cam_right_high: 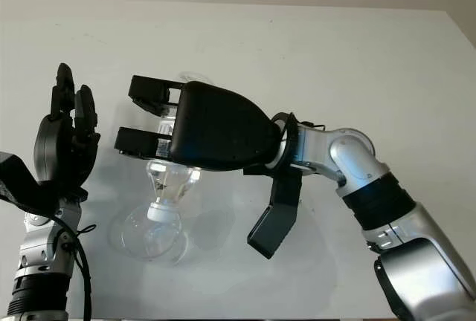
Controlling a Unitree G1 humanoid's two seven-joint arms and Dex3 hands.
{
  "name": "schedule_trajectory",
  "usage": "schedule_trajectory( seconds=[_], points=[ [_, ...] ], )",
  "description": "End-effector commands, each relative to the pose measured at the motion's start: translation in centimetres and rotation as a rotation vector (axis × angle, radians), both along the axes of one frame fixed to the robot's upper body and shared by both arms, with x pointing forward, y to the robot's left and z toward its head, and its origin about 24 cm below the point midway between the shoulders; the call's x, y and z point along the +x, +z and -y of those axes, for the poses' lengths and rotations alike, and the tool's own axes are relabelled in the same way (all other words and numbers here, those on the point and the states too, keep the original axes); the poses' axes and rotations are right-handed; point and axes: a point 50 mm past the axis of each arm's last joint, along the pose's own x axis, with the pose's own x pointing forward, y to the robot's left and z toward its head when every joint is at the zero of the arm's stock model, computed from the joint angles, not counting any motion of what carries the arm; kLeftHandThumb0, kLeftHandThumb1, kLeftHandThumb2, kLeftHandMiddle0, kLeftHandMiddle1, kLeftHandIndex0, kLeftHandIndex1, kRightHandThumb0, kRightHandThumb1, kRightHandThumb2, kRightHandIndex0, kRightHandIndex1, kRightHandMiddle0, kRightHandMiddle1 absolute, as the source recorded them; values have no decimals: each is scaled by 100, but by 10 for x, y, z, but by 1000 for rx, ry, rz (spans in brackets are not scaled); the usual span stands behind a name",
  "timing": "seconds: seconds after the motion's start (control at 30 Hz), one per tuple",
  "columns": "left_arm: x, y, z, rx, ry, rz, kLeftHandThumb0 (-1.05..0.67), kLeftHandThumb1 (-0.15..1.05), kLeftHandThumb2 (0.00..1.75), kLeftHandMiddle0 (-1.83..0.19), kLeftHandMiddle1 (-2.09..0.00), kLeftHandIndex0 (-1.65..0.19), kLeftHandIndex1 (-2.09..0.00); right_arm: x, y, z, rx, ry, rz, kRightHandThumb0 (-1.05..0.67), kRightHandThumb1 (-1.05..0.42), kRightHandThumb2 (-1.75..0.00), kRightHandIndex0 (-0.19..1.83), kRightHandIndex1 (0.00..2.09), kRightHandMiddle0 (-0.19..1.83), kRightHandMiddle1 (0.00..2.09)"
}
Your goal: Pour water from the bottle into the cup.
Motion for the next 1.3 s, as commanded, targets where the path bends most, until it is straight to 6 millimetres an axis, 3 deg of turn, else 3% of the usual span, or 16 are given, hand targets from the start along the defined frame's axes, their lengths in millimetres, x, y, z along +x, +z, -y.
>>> schedule_trajectory(
  seconds=[0.0, 0.07, 0.13, 0.2, 0.33, 0.5, 0.67, 0.87, 0.93, 1.07, 1.27],
  points=[
    [0, 1, 0, -6, 5, 13, -72, 105, 52, 19, -1, 19, 0, 0, 7, -1, 46, 16, 11, -52, -104, -9, 120, 209, 50, 193],
    [0, 1, 0, -5, 4, 15, -72, 105, 52, 19, -1, 19, 0, 3, 8, -1, 76, 19, 1, -51, -104, -8, 118, 209, 49, 184],
    [0, 1, 0, -3, 5, 16, -73, 105, 52, 19, -2, 19, 0, 8, 9, 1, 139, 2, -67, -52, -105, -11, 119, 209, 59, 188],
    [0, 1, 1, -4, 4, 15, -73, 105, 53, 19, -2, 19, 0, 15, 9, 5, 219, -31, -188, -52, -105, -19, 122, 209, 91, 205],
    [-1, 0, 0, -6, 7, 12, -72, 105, 53, 19, -1, 19, 0, 27, 10, 14, 318, -61, -414, -44, -105, -22, 126, 209, 110, 209],
    [-2, -1, 0, -6, 10, 11, -73, 105, 52, 19, -3, 19, -1, 51, 6, 33, 500, -128, -851, -31, -105, -38, 129, 209, 102, 209],
    [-3, -1, -1, -7, 11, 9, -73, 105, 53, 19, -3, 19, 0, 64, 1, 48, 609, -157, -1136, -31, -105, -47, 135, 209, 99, 209],
    [-4, -1, -1, -7, 7, 6, -73, 105, 53, 19, -3, 19, 0, 68, -5, 67, 748, -176, -1489, -35, -105, -54, 131, 209, 101, 209],
    [-4, -1, -1, -12, 6, 6, -73, 105, 52, 19, -3, 19, 0, 67, -9, 75, 798, -169, -1605, -34, -105, -57, 139, 209, 112, 209],
    [-4, -1, -1, -11, 6, 4, -73, 105, 53, 19, -2, 19, 0, 60, -15, 88, 838, -207, -1697, -37, -105, -57, 136, 209, 119, 209],
    [-4, -3, -1, -18, -1, -1, -72, 105, 54, 19, 0, 19, 0, 49, -29, 105, 884, -244, -1752, -38, -105, -54, 122, 209, 102, 209]
  ],
)
